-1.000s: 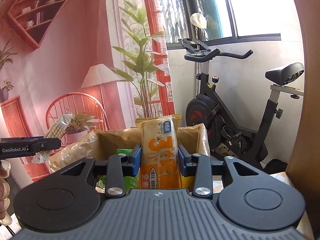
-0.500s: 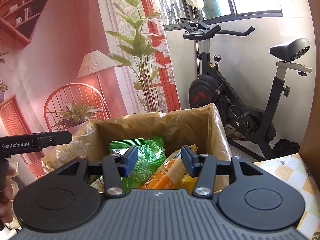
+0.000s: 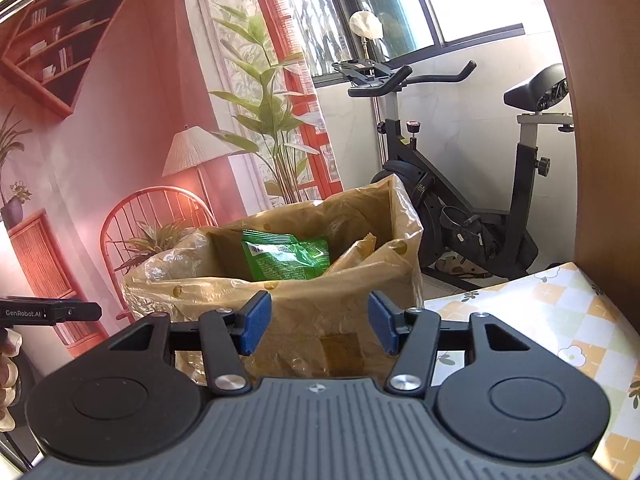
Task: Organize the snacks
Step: 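Withdraw both tools and lower them to the snack pile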
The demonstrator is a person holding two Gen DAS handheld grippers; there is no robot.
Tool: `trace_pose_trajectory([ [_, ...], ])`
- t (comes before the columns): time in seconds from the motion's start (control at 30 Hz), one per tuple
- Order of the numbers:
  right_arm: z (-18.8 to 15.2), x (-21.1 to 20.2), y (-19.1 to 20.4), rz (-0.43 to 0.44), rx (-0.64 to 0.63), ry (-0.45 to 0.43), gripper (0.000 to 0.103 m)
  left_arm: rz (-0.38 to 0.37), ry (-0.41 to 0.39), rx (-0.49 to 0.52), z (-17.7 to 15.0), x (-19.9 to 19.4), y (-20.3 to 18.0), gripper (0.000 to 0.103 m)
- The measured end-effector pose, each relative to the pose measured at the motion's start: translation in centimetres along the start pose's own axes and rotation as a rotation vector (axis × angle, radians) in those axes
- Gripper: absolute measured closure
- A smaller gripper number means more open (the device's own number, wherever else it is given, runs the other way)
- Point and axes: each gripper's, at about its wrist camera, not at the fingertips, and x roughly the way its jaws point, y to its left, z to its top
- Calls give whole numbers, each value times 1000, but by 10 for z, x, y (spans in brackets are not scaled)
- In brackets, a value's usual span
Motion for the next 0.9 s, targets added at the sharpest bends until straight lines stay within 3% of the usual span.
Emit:
trace_pose_trajectory([
  [0.17, -34, 1, 0, -29, 3, 58, 52, -40, 64, -8, -26, 19, 0, 56],
  [0.33, -64, 16, 8, -5, 38, 151, 59, -34, 64, 12, -28, 20, 20, 57],
  [0.6, -92, 71, 50, 78, 8, 287, 66, 14, 89, -21, -30, 33, 72, 60],
  [0.77, -107, 108, 76, 120, -6, 365, 67, -2, 104, -67, -43, 51, 83, 64],
  [0.9, -113, 125, 92, 91, -59, 399, 67, -34, 108, -86, -52, 63, 84, 64],
])
